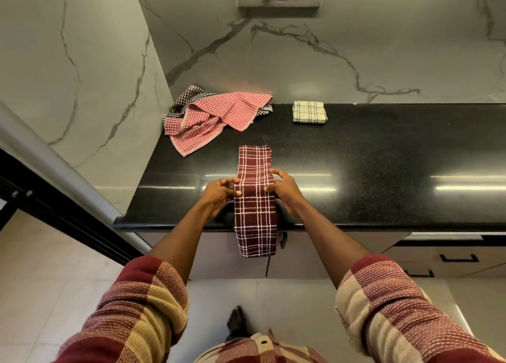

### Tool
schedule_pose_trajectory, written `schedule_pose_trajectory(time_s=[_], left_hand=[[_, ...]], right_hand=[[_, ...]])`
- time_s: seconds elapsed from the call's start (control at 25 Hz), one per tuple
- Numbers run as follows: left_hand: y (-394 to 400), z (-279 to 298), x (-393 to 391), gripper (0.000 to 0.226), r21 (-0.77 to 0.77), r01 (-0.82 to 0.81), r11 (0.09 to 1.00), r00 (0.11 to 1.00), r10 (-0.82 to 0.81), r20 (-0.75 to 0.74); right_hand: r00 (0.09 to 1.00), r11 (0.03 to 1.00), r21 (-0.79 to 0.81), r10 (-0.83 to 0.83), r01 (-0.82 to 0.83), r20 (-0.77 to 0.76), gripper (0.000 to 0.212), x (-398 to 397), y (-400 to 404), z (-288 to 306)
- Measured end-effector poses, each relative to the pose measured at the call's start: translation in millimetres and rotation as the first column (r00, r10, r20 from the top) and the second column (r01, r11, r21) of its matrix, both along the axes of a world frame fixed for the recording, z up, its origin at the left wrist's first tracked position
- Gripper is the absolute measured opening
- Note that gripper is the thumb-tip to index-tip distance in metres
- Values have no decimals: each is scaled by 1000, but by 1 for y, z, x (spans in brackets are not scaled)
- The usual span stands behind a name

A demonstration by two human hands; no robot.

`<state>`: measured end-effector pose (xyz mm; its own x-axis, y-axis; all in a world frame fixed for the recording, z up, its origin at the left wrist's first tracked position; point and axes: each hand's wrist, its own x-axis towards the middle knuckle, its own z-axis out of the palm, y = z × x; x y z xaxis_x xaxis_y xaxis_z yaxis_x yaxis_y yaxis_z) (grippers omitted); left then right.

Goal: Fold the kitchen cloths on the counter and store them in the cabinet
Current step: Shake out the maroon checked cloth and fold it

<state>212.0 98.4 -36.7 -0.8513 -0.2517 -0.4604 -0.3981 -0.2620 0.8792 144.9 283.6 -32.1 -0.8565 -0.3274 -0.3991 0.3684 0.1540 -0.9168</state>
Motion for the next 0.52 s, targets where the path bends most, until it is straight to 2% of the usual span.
schedule_pose_trajectory(time_s=[0.08,0.16,0.24,0.4,0.44,0.52], left_hand=[[-2,0,4,38,-198,69,978,995,-81,-54],[0,1,6,36,-450,59,891,985,-124,-116],[5,5,7,25,-598,-3,802,973,-136,-187],[2,24,-7,10,-760,-142,634,948,-135,-289],[-1,31,-13,9,-771,-155,618,939,-150,-308],[-6,53,-28,9,-738,-144,659,921,-184,-343]], right_hand=[[995,996,7,84,-84,-48,47,-1,2,1],[983,990,70,134,-126,-125,46,-2,2,3],[962,983,141,151,-121,-226,44,-2,-2,7],[864,944,329,161,6,-476,22,-12,-10,27],[828,924,379,171,53,-533,16,-18,-11,34],[803,922,380,170,75,-571,9,-31,-14,54]])
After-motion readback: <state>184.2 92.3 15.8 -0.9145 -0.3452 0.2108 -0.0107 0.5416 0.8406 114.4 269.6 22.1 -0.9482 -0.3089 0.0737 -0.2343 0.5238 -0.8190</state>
